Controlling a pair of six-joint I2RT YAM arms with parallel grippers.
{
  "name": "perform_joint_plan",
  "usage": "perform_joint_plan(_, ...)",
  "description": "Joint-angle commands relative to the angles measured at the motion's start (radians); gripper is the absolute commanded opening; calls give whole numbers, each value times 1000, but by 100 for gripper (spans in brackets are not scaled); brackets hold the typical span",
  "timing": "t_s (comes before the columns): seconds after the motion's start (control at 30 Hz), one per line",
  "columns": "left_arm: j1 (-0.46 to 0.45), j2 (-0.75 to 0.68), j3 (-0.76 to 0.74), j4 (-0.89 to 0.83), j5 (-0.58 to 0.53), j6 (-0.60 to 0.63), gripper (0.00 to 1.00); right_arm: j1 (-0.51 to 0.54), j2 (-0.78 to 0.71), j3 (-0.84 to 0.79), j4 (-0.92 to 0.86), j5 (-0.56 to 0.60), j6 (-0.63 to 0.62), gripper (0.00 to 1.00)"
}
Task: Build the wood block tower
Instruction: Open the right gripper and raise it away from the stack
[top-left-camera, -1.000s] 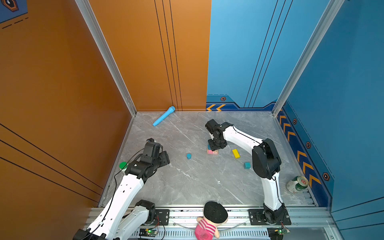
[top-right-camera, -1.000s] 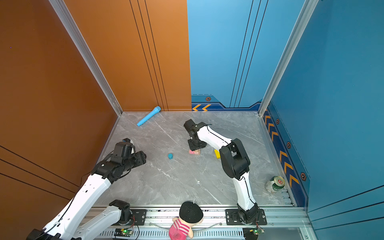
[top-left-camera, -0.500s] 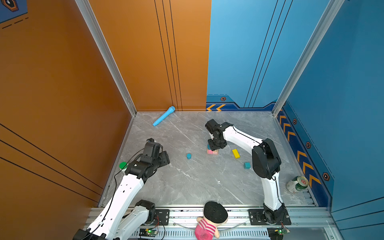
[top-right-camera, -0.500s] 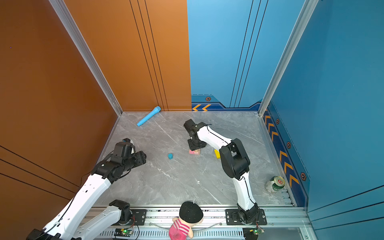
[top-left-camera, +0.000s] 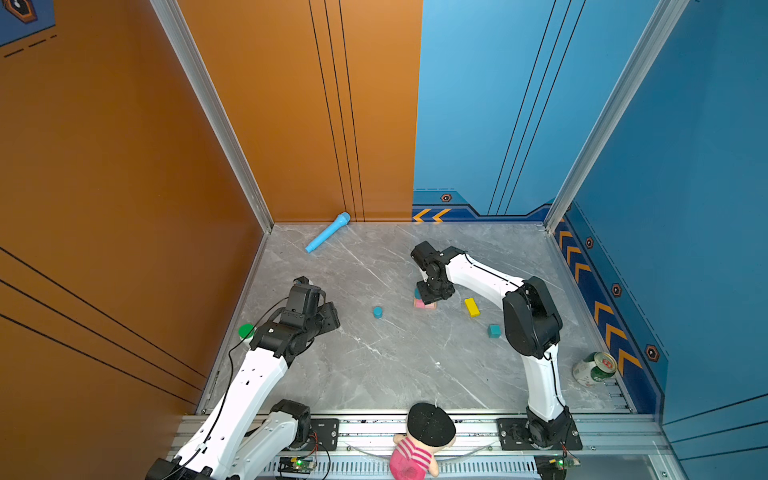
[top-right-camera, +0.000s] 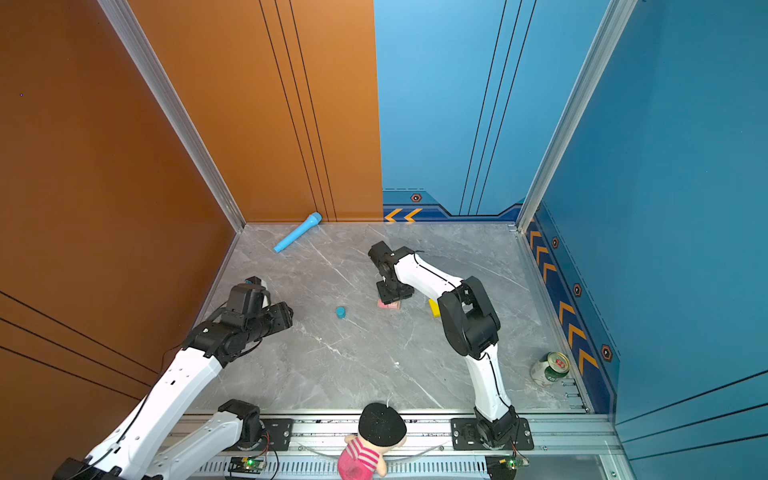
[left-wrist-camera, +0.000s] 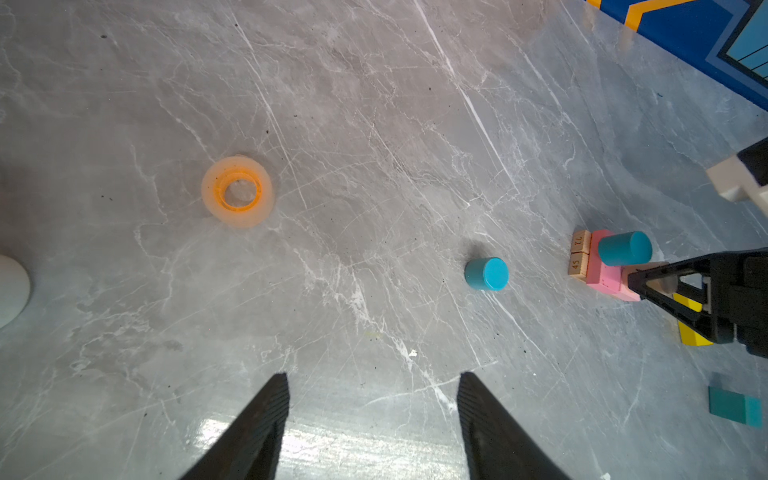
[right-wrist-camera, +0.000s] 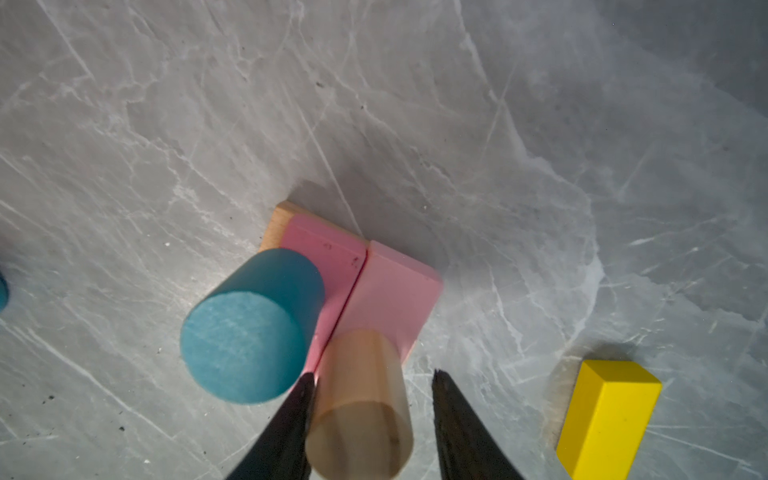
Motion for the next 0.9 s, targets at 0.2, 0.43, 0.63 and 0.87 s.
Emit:
perform_joint_plan(0.2, 11, -1, -4, 2, 23, 15, 66, -5, -23, -12, 9, -12, 14, 48)
perform_joint_plan(0.43, 9, -2, 0, 3, 40, 16, 66, 4, -97, -23, 15, -14, 16, 67)
perform_joint_plan(0.63, -5, 2, 17, 12, 69, 14, 66, 10, -169, -60, 26, -16, 25, 78)
perform_joint_plan(0.87, -78, 80, 72, 112, 118, 6, 64, 10, -320, -175, 84, -20, 46, 71)
